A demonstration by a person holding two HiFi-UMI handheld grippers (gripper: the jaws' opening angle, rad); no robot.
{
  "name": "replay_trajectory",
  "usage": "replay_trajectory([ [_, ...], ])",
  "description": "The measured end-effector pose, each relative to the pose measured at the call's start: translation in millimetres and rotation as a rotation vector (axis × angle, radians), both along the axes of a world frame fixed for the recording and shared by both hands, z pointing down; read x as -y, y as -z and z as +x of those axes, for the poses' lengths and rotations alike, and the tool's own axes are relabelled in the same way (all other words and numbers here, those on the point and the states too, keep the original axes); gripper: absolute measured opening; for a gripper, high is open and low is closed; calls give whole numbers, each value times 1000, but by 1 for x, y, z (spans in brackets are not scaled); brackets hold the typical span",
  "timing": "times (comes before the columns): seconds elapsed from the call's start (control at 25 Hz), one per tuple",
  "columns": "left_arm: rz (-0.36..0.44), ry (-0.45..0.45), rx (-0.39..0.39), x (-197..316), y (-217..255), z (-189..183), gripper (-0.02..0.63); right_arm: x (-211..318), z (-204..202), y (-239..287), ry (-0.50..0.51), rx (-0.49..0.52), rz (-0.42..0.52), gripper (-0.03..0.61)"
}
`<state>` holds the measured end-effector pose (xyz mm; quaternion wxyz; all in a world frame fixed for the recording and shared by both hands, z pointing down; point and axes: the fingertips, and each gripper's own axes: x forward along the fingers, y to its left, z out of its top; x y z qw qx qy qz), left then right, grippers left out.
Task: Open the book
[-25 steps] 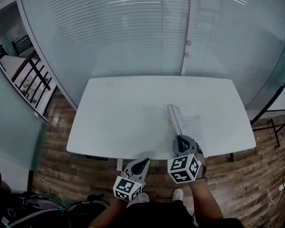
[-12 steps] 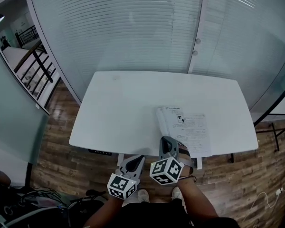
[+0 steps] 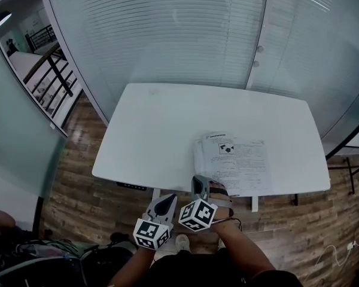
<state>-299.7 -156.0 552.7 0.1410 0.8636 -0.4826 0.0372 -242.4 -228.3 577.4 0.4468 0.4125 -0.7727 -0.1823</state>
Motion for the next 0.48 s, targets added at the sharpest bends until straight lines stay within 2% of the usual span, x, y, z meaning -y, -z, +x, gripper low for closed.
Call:
replay_trajectory([
  [0.32,-19,69,17,-3,-9,-24,14,-7,-24,-36,56,-25,-54,9],
  [0.48,-22,80,20,-1,-9,-22,14,-11,-30,-35,86,14,-55,11],
])
